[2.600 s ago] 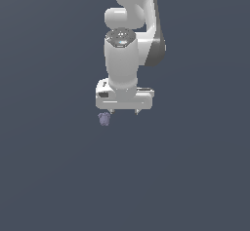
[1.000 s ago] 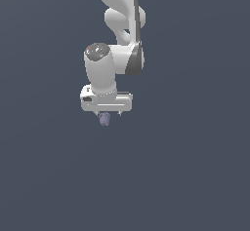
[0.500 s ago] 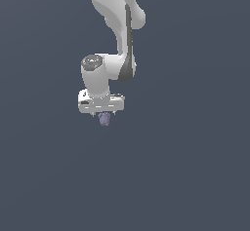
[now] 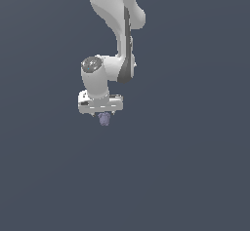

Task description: Pick up the object and move it to a goal position.

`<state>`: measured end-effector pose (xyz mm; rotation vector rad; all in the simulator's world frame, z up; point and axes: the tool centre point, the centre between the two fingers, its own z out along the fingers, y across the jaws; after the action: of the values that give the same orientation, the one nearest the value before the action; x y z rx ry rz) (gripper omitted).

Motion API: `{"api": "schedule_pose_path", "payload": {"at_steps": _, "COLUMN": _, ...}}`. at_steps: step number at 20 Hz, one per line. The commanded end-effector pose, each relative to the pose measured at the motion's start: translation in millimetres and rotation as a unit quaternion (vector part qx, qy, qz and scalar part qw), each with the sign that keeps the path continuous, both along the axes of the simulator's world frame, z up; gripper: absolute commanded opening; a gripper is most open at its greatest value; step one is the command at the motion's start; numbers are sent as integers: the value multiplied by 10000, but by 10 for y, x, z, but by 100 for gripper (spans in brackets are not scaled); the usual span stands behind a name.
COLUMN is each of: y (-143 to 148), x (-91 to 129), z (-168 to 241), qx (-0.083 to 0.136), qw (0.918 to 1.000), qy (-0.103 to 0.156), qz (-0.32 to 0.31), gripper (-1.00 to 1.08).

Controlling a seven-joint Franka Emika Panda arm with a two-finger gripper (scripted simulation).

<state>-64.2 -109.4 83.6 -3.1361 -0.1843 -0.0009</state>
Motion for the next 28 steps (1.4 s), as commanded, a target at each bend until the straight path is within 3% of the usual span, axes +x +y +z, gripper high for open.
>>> {"api": "schedule_pose_path", "payload": {"at_steps": 1, "y": 0, "x": -5, "z": -58, "qx": 1, "qw": 10000, "qy": 4, "qz": 2, "gripper": 100}}
{"api": "schedule_pose_path", "payload": {"at_steps": 14, "y": -5, "x": -12, "z": -484, "qx": 0, "qw": 10000, "qy": 3, "qz": 16, "gripper": 100}}
{"api": "schedule_pose_path", "payload": {"at_steps": 15, "y": -5, "x": -12, "z": -484, "qx": 0, "qw": 10000, "qy": 3, "qz": 16, "gripper": -100}}
{"api": "schedule_pose_path", "payload": {"at_steps": 28, "y": 10, "x": -9, "z": -453, "qx": -2, "qw": 10000, "qy": -6, "qz": 17, "gripper": -100}}
